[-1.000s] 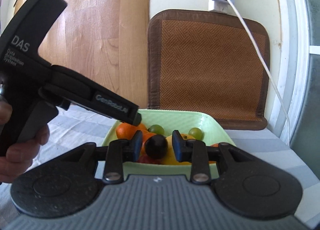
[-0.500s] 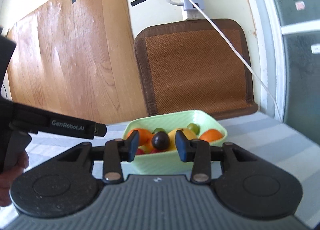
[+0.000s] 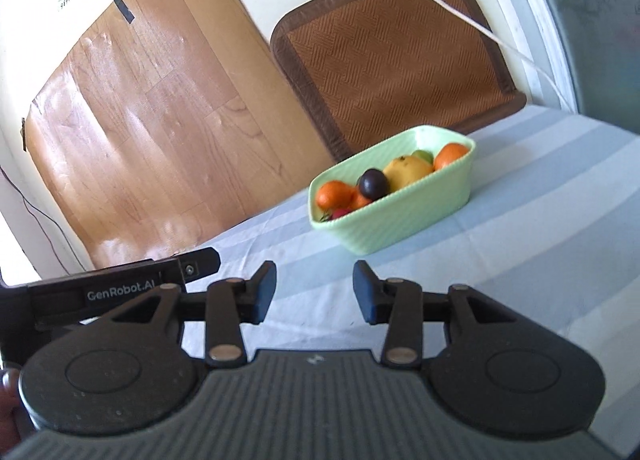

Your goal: Organize fruits

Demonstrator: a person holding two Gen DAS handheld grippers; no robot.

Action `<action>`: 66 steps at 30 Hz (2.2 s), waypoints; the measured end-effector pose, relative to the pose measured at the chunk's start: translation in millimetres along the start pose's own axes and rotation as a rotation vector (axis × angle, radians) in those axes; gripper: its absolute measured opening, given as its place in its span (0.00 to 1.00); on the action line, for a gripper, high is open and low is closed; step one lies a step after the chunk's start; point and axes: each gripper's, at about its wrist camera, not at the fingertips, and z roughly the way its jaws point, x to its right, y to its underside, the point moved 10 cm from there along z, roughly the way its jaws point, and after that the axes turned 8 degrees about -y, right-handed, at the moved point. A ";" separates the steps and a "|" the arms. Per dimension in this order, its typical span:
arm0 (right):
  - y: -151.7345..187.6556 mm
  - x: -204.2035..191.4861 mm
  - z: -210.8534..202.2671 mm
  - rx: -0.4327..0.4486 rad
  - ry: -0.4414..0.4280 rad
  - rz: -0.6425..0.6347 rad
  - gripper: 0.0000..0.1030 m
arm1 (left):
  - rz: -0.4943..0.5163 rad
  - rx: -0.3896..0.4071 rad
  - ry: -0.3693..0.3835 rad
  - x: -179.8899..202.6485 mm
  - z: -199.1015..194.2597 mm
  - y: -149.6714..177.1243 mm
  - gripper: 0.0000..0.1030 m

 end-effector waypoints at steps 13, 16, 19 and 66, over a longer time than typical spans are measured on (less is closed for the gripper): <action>8.2 -16.2 -14.2 0.019 0.012 -0.013 0.53 | -0.018 -0.003 -0.040 -13.4 -18.9 18.9 1.00; 10.3 -16.3 -14.2 0.016 0.015 -0.011 0.54 | -0.016 -0.033 -0.069 -17.9 -16.3 23.1 1.00; 12.7 -15.5 -13.8 0.015 0.018 -0.007 0.57 | -0.023 -0.038 -0.087 -22.5 -14.7 27.6 1.00; 19.5 -4.5 -7.4 0.000 0.039 0.003 0.59 | 0.014 -0.066 -0.174 -28.4 -4.3 39.4 1.00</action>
